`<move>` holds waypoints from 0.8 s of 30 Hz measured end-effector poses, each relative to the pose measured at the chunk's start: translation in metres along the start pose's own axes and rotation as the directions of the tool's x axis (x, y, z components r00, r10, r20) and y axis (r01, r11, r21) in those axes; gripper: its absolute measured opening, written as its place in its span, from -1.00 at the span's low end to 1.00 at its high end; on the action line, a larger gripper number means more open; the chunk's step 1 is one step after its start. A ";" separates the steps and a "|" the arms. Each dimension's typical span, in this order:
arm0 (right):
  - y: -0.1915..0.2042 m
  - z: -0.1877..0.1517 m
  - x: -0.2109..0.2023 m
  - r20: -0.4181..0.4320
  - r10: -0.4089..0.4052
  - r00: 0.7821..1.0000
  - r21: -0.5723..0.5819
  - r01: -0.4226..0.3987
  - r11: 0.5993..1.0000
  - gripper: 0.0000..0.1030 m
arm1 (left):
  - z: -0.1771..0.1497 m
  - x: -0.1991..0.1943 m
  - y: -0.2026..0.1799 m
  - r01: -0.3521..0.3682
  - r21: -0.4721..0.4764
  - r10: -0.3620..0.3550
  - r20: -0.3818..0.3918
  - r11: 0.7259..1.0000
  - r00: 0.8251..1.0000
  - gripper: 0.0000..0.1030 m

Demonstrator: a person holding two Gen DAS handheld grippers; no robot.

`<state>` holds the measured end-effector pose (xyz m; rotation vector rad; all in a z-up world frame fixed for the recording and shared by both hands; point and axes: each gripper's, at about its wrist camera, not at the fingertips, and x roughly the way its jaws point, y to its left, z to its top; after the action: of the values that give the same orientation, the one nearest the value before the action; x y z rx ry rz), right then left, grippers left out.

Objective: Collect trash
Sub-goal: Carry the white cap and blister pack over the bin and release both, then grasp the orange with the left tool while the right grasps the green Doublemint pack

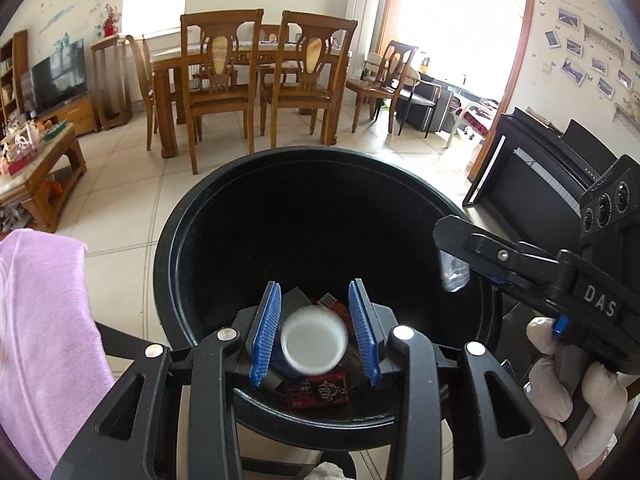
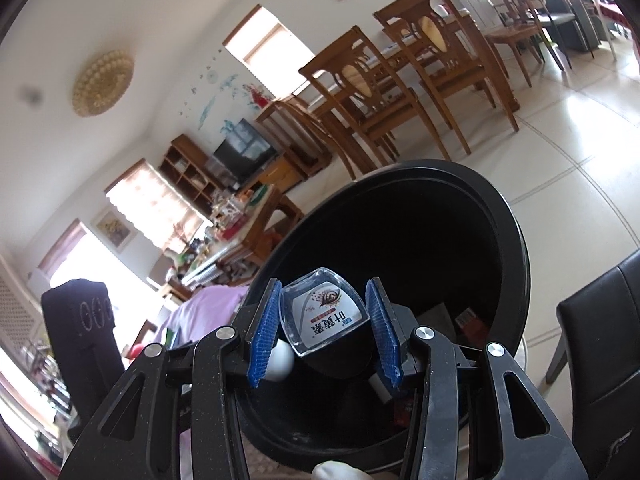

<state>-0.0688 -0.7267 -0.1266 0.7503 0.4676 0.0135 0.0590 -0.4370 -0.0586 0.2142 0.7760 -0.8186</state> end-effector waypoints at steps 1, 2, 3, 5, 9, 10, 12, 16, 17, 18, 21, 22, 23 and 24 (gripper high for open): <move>0.000 0.000 -0.002 0.004 0.006 1.000 0.002 -0.006 1.000 -0.01 | -0.001 -0.001 0.001 0.002 -0.007 -0.002 -0.003 1.000 1.000 -0.14; -0.001 0.003 -0.002 0.008 0.006 1.000 0.003 -0.006 1.000 0.16 | -0.001 -0.003 0.001 0.001 -0.010 -0.001 0.001 1.000 1.000 -0.08; 0.000 0.003 -0.004 0.012 0.005 1.000 0.008 -0.005 1.000 0.28 | -0.002 -0.006 0.001 -0.004 -0.010 0.004 0.008 1.000 1.000 0.01; 0.004 0.003 -0.007 0.017 0.004 1.000 0.008 -0.004 1.000 0.28 | -0.005 -0.017 0.003 -0.008 -0.014 0.008 0.028 1.000 1.000 0.04; 0.018 0.001 -0.010 0.014 -0.007 1.000 -0.019 0.007 1.000 0.28 | -0.010 -0.040 0.011 -0.017 -0.038 0.019 0.060 0.999 0.998 0.33; 0.024 -0.001 -0.010 0.011 -0.011 1.000 -0.033 0.011 0.999 0.28 | -0.013 -0.049 0.014 -0.028 -0.044 0.031 0.077 0.999 0.997 0.43; 0.036 -0.005 -0.008 0.001 -0.014 1.000 -0.059 0.014 0.998 0.28 | -0.018 -0.064 0.020 -0.041 -0.053 0.046 0.101 0.998 0.994 0.47; 0.062 -0.013 0.000 -0.026 -0.014 1.000 -0.116 0.011 0.993 0.28 | -0.032 -0.099 0.046 -0.065 -0.095 0.078 0.138 0.993 0.987 0.55; 0.071 -0.016 0.002 -0.034 -0.013 0.999 -0.134 0.009 0.991 0.28 | -0.035 -0.107 0.052 -0.077 -0.108 0.093 0.148 0.991 0.985 0.61; 0.080 -0.018 0.005 -0.041 -0.010 0.999 -0.149 0.004 0.989 0.28 | -0.038 -0.116 0.059 -0.089 -0.121 0.108 0.161 0.989 0.981 0.62; 0.113 -0.028 0.016 -0.063 0.003 0.998 -0.201 -0.016 0.979 0.28 | -0.054 -0.145 0.088 -0.122 -0.174 0.154 0.182 0.977 0.971 0.63; 0.125 -0.033 0.021 -0.074 0.009 0.997 -0.220 -0.025 0.975 0.28 | -0.060 -0.154 0.095 -0.131 -0.189 0.166 0.188 0.973 0.968 0.63; 0.137 -0.036 0.027 -0.084 0.013 0.996 -0.236 -0.033 0.971 0.28 | -0.066 -0.165 0.107 -0.150 -0.207 0.191 0.195 0.967 0.962 0.63; 0.148 -0.042 0.032 -0.095 0.017 0.995 -0.253 -0.041 0.967 0.28 | -0.072 -0.174 0.118 -0.171 -0.224 0.217 0.200 0.960 0.955 0.63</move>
<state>-0.0348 -0.5846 -0.0688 0.5044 0.5312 0.1339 0.0306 -0.2240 -0.0016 0.0130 0.6104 -0.5594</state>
